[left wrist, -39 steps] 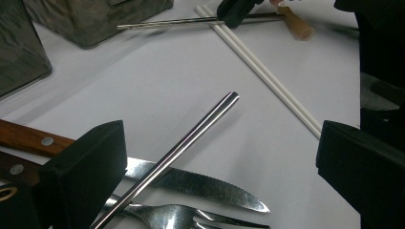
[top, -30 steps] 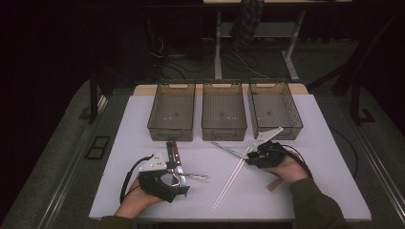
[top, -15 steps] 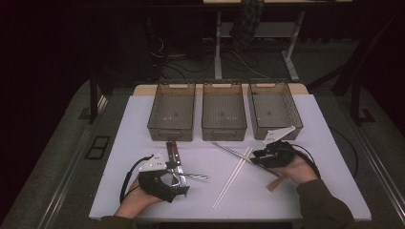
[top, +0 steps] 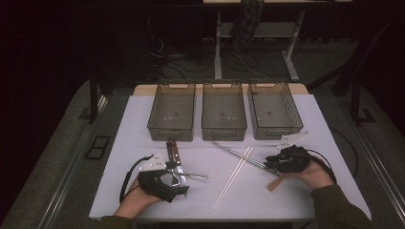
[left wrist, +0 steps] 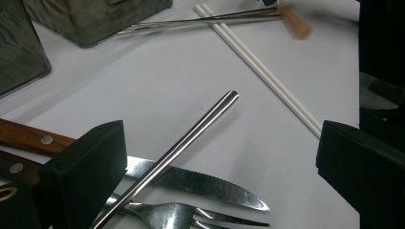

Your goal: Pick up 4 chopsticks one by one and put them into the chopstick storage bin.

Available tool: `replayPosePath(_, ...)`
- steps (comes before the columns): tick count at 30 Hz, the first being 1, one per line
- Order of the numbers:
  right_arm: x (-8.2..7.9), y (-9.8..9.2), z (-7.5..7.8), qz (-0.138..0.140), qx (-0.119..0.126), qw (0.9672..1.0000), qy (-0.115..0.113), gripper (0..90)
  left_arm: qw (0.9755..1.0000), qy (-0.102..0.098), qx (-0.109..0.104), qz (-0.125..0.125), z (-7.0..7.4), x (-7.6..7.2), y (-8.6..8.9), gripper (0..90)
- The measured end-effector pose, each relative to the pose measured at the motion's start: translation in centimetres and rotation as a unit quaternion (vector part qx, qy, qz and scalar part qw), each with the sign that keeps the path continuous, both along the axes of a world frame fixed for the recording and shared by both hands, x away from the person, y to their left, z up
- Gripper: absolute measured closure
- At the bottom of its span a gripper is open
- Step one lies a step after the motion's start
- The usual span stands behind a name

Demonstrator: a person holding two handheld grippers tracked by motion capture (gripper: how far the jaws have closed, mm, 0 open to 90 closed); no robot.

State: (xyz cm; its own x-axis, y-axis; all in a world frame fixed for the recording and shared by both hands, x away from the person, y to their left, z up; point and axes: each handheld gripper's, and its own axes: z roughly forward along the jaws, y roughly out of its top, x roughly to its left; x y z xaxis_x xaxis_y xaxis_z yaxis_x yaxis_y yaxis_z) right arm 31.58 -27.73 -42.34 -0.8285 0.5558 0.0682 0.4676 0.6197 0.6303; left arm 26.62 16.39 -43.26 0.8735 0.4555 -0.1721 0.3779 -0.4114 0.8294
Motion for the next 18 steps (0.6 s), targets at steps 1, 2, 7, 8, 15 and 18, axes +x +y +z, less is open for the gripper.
replayPosePath(1,-0.03,-0.11,-0.08,0.000,0.000,1.0000,0.001,73.6,1.0000,0.000,0.000,0.000,0.00,0.00,-0.01,1.9)
replayPosePath(2,-0.07,-0.23,-0.16,-0.001,-0.001,1.0000,0.003,73.8,1.0000,0.000,0.000,0.000,-0.01,0.00,-0.02,1.9)
replayPosePath(7,0.08,-0.25,-0.41,0.002,-0.003,1.0000,0.005,75.2,1.0000,0.000,0.001,-0.001,-0.01,-0.02,-0.05,1.9)
replayPosePath(8,0.11,-0.16,-0.51,0.003,-0.006,1.0000,0.008,75.6,1.0000,0.000,0.001,-0.001,-0.01,-0.02,-0.05,1.9)
replayPosePath(15,0.47,0.00,-0.91,0.002,-0.015,0.9998,0.010,77.3,1.0000,0.000,0.002,-0.001,-0.01,-0.03,-0.07,1.9)
replayPosePath(18,0.69,0.09,-1.05,0.005,-0.015,0.9998,0.008,77.8,1.0000,0.000,0.002,-0.001,-0.01,-0.03,-0.09,2.0)
